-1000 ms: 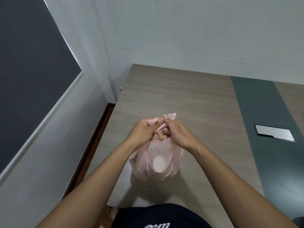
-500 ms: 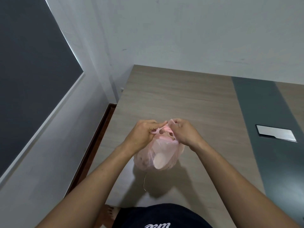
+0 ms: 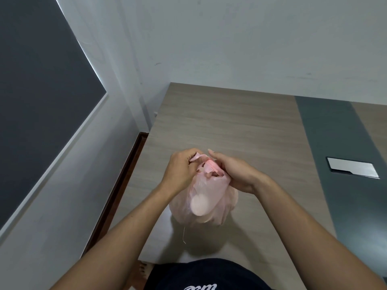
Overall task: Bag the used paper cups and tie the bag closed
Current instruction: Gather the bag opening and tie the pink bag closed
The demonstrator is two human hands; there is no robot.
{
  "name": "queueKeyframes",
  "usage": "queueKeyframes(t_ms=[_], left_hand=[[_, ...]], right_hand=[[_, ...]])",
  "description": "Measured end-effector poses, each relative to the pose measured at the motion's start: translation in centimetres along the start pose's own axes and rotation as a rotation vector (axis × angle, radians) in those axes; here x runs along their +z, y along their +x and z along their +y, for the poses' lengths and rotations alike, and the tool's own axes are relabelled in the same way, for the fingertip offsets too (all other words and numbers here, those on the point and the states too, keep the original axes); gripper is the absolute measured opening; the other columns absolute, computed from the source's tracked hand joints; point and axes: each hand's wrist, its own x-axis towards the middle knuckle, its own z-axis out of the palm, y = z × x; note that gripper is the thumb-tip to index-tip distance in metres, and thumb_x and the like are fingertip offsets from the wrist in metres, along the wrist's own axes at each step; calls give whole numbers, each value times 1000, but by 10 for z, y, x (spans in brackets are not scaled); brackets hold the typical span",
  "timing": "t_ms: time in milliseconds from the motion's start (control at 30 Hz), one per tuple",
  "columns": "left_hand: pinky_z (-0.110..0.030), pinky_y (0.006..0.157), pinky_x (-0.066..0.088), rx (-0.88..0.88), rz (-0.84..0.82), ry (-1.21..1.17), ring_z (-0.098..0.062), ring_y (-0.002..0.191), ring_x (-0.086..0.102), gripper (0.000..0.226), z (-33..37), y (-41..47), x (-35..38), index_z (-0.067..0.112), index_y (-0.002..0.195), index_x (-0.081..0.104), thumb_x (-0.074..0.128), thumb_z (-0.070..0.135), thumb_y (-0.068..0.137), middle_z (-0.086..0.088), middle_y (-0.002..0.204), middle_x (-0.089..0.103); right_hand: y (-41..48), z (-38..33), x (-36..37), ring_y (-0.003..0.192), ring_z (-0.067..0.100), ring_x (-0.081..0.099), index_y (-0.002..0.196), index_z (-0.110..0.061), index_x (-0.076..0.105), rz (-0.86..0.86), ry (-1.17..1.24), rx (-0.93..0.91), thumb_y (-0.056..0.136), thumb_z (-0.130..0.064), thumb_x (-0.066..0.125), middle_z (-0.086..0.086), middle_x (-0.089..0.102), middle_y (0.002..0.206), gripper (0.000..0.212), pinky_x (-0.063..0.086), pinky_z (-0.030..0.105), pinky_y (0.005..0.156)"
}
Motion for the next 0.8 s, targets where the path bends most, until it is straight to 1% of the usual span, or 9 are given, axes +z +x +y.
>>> queueKeyframes(t_ms=[100, 233, 300, 400, 467, 533, 633, 733, 800], left_hand=[[-20, 63, 47, -84, -52, -66, -12, 68, 66, 20, 0, -1, 3, 15, 93, 79, 74, 28, 107, -1, 78, 76], [-19, 73, 56, -273, -74, -285, -10, 82, 73, 18, 0, -1, 0, 12, 104, 80, 70, 26, 109, -5, 95, 82], [-30, 82, 61, -382, -113, -414, -14, 88, 76, 21, 1, -2, -1, 9, 108, 81, 69, 26, 110, -6, 99, 84], [-50, 106, 62, -552, -239, -758, -35, 109, 79, 35, 3, -2, -5, -9, 124, 74, 63, 23, 113, -29, 122, 79], [-44, 100, 66, -612, -315, -923, -34, 106, 81, 34, 7, -1, -10, -10, 122, 74, 57, 19, 115, -27, 117, 80], [-35, 83, 68, -690, -332, -1037, -20, 78, 77, 28, 11, 0, -14, -1, 105, 76, 54, 15, 116, -13, 96, 76], [-30, 62, 64, -782, -299, -1177, -15, 59, 66, 33, 16, 0, -18, 8, 83, 70, 55, 6, 112, -8, 81, 68], [-27, 69, 61, -817, -315, -1198, -14, 62, 62, 22, 15, 2, -20, 9, 93, 65, 54, 4, 111, -7, 85, 68], [-25, 74, 58, -822, -328, -1160, -13, 62, 61, 20, 11, 3, -21, 8, 97, 65, 52, 3, 111, -5, 86, 65]], right_hand=[[4, 3, 1, 75, 18, 63, 92, -15, 81, -102, 80, 24, 108, -58, 50, 8, 67, 80, 56, 47, 33, 77], [8, 8, -2, 64, 19, 56, 83, -8, 71, 60, 43, 50, 105, -67, 48, 7, 64, 75, 67, 44, 33, 68], [11, 10, -4, 64, 22, 55, 84, -9, 65, 153, -4, 37, 104, -70, 46, 8, 64, 73, 66, 43, 36, 69], [6, 8, -2, 64, 24, 58, 88, -10, 64, 168, 69, -18, 108, -58, 50, 15, 68, 81, 53, 44, 37, 67], [2, 8, -2, 78, 26, 68, 105, -8, 67, 121, 146, -85, 106, -49, 56, 19, 75, 102, 42, 50, 38, 76], [-5, 9, -6, 102, 24, 70, 122, -20, 71, 67, 91, -184, 102, -40, 61, 16, 75, 125, 30, 51, 39, 90], [-19, 6, -10, 115, 16, 68, 142, -40, 62, -20, -164, -358, 105, -21, 61, 6, 72, 130, 42, 51, 35, 101], [-25, 4, -6, 137, 7, 62, 151, -35, 60, -81, -294, -469, 108, -15, 65, -10, 69, 143, 48, 48, 26, 116], [-21, 6, -4, 135, 7, 63, 144, -31, 69, -50, -314, -506, 105, -23, 71, -7, 72, 140, 40, 46, 30, 120]])
